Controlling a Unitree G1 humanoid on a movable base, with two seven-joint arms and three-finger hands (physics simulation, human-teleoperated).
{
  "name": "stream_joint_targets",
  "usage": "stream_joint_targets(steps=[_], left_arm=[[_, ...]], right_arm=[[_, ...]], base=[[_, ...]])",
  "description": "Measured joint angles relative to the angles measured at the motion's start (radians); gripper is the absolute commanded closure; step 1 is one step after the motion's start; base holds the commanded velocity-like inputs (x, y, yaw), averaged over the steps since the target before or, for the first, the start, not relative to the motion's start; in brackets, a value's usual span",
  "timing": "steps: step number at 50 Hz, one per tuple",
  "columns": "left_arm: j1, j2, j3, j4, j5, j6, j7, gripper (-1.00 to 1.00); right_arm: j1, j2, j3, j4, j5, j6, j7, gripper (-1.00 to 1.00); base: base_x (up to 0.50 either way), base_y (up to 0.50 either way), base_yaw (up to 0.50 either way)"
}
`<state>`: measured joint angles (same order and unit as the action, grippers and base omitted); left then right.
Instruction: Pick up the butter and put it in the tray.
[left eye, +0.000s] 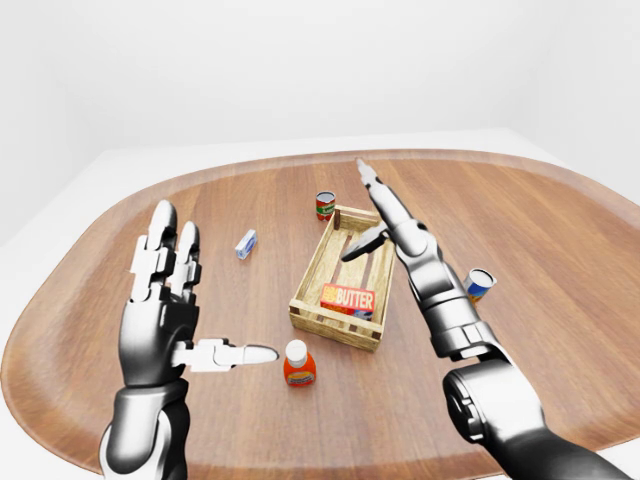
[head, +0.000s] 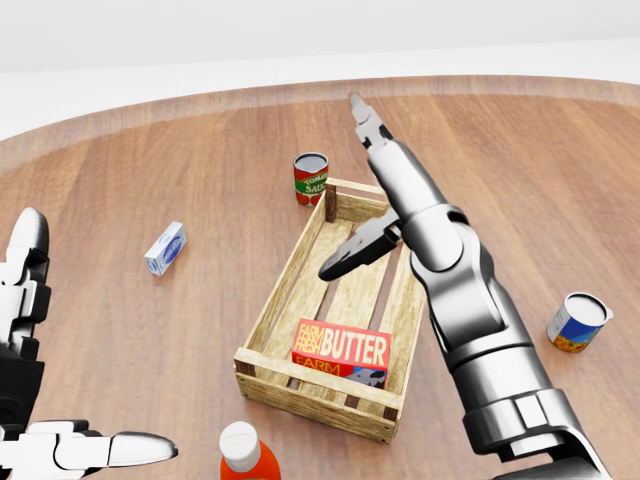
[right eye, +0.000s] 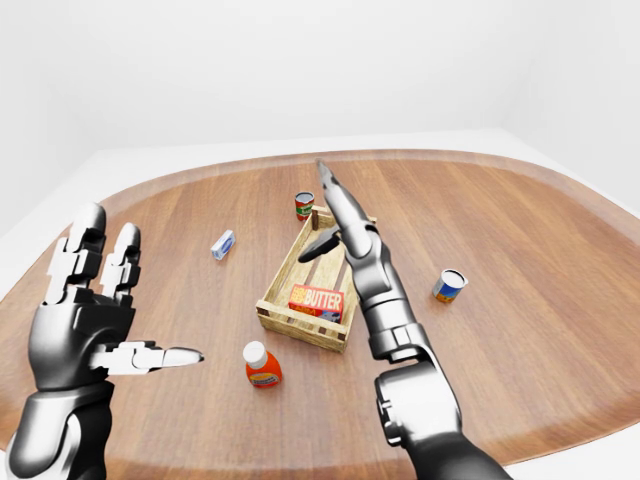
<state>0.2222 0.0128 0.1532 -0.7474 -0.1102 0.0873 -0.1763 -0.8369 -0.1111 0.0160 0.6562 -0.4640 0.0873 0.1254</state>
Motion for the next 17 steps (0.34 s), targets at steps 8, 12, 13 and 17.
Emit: stream_joint_targets(steps=[8, 12, 13, 17], left_arm=[[0.004, -0.001, -0.004, -0.001, 0.003, 0.000, 0.000, -1.00], [0.007, -0.002, -0.006, -0.003, 0.005, 0.000, -0.001, -1.00], [0.008, -0.002, -0.006, -0.003, 0.005, 0.000, -0.001, -1.00], [0.009, -0.003, -0.007, -0.003, 0.006, 0.000, -0.002, -1.00]], right_arm=[[0.171, 0.015, 0.037, -0.478, -0.029, 0.000, 0.146, -1.00], [0.257, 0.027, 0.055, -0.716, -0.048, 0.000, 0.208, -1.00], [0.276, 0.030, 0.059, -0.776, -0.052, 0.000, 0.223, -1.00], [0.359, 0.042, 0.083, -1.015, -0.066, 0.000, 0.270, -1.00]], base=[[0.00, 0.00, 0.00], [0.00, 0.00, 0.00], [0.00, 0.00, 0.00], [0.00, 0.00, 0.00]])
